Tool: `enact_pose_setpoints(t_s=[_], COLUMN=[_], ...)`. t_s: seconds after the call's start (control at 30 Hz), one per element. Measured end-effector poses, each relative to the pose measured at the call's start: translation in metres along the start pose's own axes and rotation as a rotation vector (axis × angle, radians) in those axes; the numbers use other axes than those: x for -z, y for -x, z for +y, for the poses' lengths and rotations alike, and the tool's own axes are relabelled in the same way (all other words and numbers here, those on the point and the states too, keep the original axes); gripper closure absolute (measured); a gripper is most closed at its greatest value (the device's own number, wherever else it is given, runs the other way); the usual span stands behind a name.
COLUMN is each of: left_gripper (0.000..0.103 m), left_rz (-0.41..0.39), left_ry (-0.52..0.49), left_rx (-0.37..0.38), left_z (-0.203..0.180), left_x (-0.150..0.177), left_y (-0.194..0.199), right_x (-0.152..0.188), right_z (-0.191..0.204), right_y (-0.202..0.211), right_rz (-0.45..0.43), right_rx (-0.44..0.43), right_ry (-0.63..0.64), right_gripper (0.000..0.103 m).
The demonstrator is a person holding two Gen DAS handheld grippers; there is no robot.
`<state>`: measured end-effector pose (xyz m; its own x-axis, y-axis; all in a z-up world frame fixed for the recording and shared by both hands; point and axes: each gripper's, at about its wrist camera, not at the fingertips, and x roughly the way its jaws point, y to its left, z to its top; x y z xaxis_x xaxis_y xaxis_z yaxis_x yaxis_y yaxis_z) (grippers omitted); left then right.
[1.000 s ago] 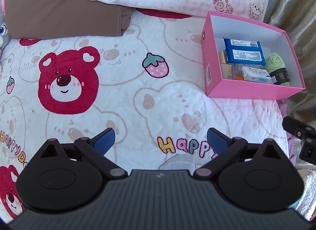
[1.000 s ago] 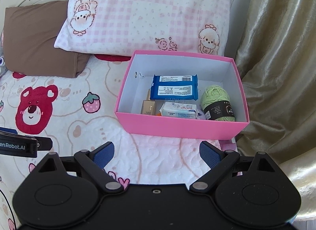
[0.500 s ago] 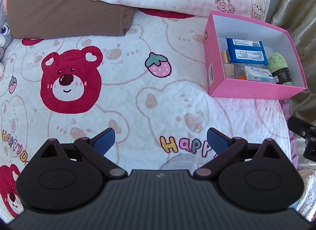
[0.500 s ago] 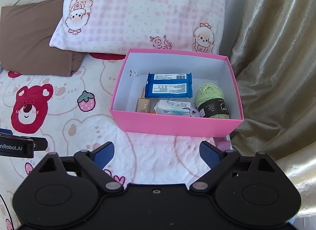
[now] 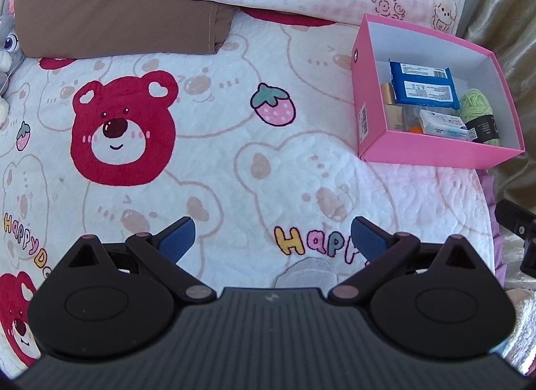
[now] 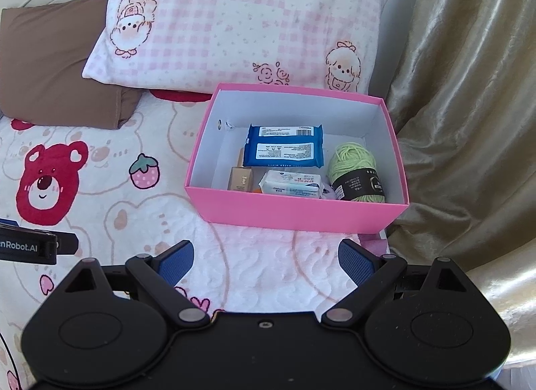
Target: Organize objects
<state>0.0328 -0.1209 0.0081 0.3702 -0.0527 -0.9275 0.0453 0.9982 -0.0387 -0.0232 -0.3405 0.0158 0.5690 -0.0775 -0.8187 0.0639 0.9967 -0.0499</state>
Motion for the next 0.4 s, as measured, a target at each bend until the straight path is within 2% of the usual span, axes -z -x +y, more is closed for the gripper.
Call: enact_pose_setpoints(t_s=[0.17, 0.4], left_gripper=[0.002, 0.002], left_rz=[-0.005, 0.004], left_ry=[-0.03, -0.02], left_rx=[-0.023, -0.02], left_z=[-0.0024, -0.0012], left_x=[0.0002, -0.0004], left_y=[-0.0012, -0.0016], right_x=[0.0, 0.0005], right_z=[0.0002, 0.0014], right_y=[0.0001, 0.0006], right_rz=[-0.001, 0.001], right_rx=[-0.001, 0.001], right_ry=[0.0, 0.0], right_gripper=[0.008, 0.008])
